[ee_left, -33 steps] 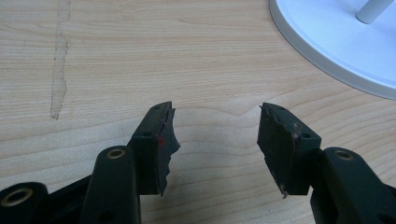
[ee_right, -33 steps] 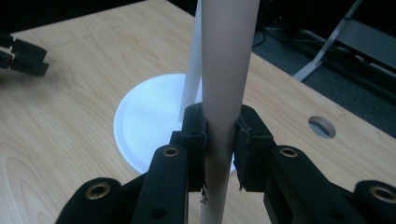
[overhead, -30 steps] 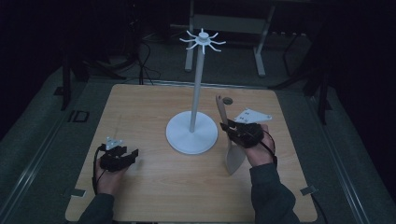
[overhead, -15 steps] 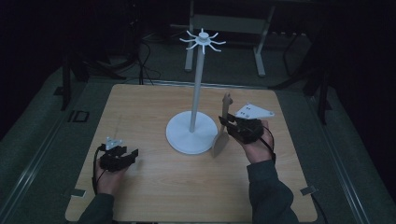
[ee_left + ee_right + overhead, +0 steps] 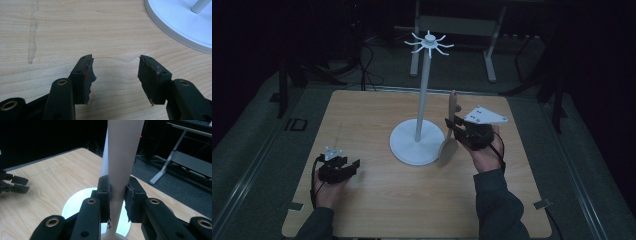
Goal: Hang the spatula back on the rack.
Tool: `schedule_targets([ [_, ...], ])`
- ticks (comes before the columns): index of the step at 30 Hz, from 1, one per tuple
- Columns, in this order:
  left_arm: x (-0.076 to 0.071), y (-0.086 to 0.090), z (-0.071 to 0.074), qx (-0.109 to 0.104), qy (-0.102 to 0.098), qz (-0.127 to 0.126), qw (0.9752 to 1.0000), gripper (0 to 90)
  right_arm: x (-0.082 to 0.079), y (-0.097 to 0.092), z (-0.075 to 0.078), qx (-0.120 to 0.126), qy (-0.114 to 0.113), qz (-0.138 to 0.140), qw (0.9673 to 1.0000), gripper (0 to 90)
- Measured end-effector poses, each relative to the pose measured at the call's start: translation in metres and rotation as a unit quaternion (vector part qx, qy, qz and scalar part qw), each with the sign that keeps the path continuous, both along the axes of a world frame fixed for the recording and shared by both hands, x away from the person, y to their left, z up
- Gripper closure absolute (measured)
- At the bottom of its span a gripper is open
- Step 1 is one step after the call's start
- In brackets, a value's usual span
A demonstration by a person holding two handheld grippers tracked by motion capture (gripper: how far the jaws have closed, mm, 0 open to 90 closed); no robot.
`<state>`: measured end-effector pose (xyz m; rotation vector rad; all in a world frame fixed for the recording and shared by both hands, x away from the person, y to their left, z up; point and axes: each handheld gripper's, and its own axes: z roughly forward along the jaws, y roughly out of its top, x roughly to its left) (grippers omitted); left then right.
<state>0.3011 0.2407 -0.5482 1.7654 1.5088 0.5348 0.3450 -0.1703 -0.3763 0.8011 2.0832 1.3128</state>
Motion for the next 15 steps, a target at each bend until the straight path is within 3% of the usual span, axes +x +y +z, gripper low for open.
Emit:
schedule_targets([
  [15,0.000,0.000,0.000,0.001,0.000,0.000,1.0000,46.1,0.001,0.002,0.012,0.021,-0.009,-0.006,0.9997,75.5],
])
